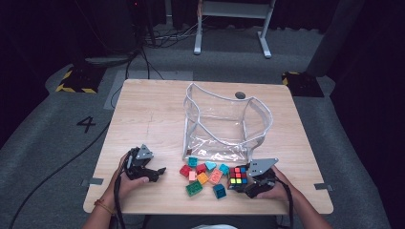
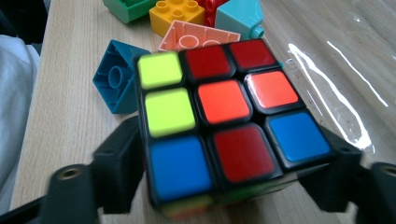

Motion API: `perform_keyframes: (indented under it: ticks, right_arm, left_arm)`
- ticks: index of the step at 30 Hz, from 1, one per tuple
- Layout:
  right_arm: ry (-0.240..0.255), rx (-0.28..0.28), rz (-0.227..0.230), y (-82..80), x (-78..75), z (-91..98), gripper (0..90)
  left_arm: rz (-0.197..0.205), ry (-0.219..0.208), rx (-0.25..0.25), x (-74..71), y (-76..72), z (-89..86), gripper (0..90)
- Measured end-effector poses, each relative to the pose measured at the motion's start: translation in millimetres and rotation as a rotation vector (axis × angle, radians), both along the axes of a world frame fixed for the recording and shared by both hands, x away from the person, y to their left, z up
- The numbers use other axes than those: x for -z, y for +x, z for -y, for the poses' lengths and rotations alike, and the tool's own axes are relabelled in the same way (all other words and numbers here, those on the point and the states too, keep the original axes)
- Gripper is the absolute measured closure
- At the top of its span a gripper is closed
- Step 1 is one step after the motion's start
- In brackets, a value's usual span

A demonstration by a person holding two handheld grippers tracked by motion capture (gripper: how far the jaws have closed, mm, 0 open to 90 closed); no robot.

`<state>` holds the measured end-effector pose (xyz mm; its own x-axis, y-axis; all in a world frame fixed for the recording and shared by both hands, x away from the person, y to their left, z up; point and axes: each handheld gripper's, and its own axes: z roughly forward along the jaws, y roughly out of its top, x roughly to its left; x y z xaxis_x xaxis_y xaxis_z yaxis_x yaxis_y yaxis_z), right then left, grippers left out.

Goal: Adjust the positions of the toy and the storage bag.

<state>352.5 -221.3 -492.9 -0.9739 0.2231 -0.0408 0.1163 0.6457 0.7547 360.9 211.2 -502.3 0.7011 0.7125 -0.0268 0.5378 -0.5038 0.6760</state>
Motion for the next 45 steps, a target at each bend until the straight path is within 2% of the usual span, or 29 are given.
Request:
perform_keyframes:
  ticks: [1,2,8,9,11,17,18,24,26,30,34,36,37,38,39,40,41,42,43,45]
  right_arm:
    - [0.0,0.025,-0.031,-1.8,1.4,2.6,33.5]
    - [0.013,0.009,-0.008,-0.3,2.4,3.5,33.6]
    - [0.02,0.028,-0.015,-1.6,2.4,12.3,33.7]
    - [0.005,0.036,-0.023,-2.6,1.0,19.0,33.7]
    - [0.012,0.039,-0.015,-2.4,1.1,20.9,33.7]
    - [0.016,0.079,-0.027,-4.3,-0.1,35.7,33.8]
    - [0.013,0.092,-0.015,-3.7,-1.6,40.8,33.8]
    - [0.036,0.142,-0.014,-2.7,-6.7,53.8,33.8]
    - [0.041,0.182,0.001,-0.1,-8.7,63.9,33.8]
    - [0.057,0.22,-0.004,2.4,-10.3,73.7,33.9]
    - [0.072,0.301,0.007,8.7,-11.3,90.3,33.8]
    - [0.077,0.31,0.016,9.8,-11.4,92.4,33.8]
    - [0.077,0.352,0.011,11.5,-13.0,97.7,33.8]
    - [0.077,0.352,0.011,11.5,-13.0,97.7,33.8]
    - [0.095,0.39,0.014,14.0,-14.4,102.1,33.8]
    - [0.095,0.39,0.014,14.0,-14.4,102.1,33.8]
    - [0.105,0.429,0.02,16.1,-16.2,105.1,33.8]
    - [0.105,0.429,0.02,16.1,-16.2,105.1,33.8]
    - [0.119,0.473,0.033,18.6,-19.4,108.9,33.8]
    - [0.118,0.488,0.038,19.5,-20.5,110.3,33.8]
  left_arm:
    - [0.0,0.0,0.0,0.0,0.0,0.0,14.5]
    - [0.0,0.0,0.0,0.0,0.0,0.0,14.5]
    - [0.0,0.0,0.0,0.0,0.0,0.0,14.5]
    - [0.0,0.0,0.001,0.0,0.2,-0.1,14.4]
    - [0.002,0.002,0.002,-0.1,0.4,-0.2,14.5]
    - [0.002,0.004,0.003,-0.2,0.0,-0.2,14.4]
    - [0.002,0.004,0.003,-0.1,0.1,-0.2,14.4]
    - [0.003,0.002,0.0,0.0,0.5,-0.2,14.1]
    - [0.002,0.002,0.0,0.0,0.5,-0.2,14.0]
    - [0.006,0.002,0.009,0.1,1.5,-0.4,13.7]
    - [-0.002,0.0,0.018,0.2,2.8,-0.5,13.0]
    - [0.0,0.005,0.017,-0.1,3.1,-0.7,12.8]
    - [0.001,0.005,0.021,-0.1,3.6,-0.7,12.5]
    - [0.001,0.005,0.021,-0.1,3.6,-0.7,12.5]
    - [0.001,0.005,0.021,-0.1,3.7,-0.7,12.5]
    - [0.001,0.005,0.021,-0.1,3.7,-0.7,12.5]
    - [0.001,0.005,0.021,-0.1,3.7,-0.7,12.4]
    - [0.001,0.005,0.021,-0.1,3.7,-0.7,12.4]
    - [0.001,0.005,0.021,-0.1,3.7,-0.7,12.5]
    - [0.001,0.006,0.021,-0.1,3.7,-0.7,12.4]
